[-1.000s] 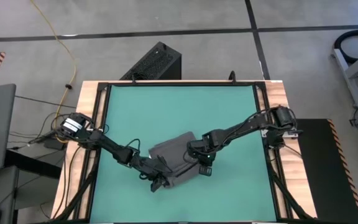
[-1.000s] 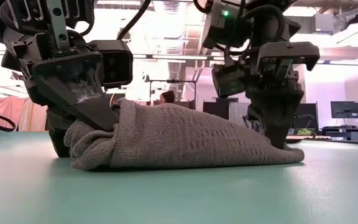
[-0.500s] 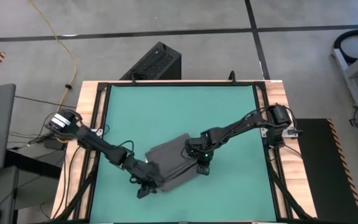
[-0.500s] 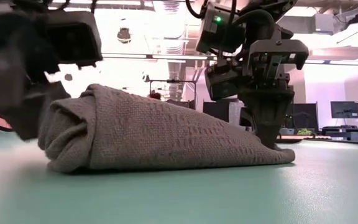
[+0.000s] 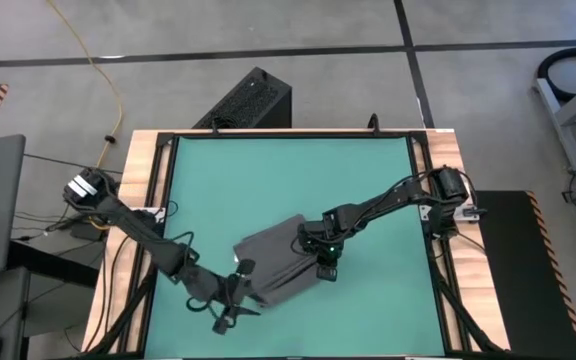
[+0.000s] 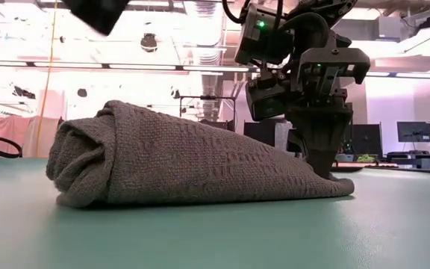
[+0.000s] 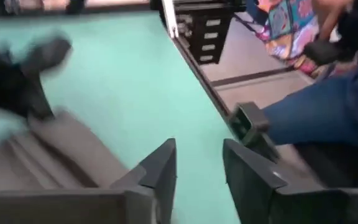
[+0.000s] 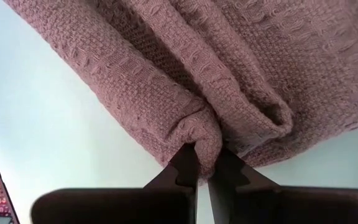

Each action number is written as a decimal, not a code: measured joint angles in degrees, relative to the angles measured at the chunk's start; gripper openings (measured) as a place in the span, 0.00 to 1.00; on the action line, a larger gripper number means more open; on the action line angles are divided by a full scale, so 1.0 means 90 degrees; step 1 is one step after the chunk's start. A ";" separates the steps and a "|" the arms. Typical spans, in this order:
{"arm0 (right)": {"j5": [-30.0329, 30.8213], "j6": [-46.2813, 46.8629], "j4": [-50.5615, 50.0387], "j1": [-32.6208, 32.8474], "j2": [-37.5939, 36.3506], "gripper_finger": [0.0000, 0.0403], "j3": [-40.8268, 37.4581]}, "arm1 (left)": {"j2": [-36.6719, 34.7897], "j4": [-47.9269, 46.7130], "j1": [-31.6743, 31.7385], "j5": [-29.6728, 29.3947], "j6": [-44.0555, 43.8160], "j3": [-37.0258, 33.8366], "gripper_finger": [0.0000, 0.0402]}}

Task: Roll towel
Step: Roll the gray towel

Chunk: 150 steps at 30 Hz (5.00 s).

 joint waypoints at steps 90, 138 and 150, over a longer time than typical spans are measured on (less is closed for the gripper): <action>0.4519 -0.7867 0.2079 0.2762 -0.0558 0.61 -0.0164 | 0.1887 -0.0408 0.0335 0.2300 0.0321 -0.0749 0.00; 0.3516 -0.9156 0.3489 0.2361 0.0322 0.62 -0.0158 | 0.1894 -0.0177 0.0318 0.1767 0.0664 -0.0783 0.00; 0.3454 -0.8868 0.4183 0.2345 0.0644 0.57 -0.0157 | 0.1894 -0.0172 0.0323 0.1735 0.0647 -0.0783 0.00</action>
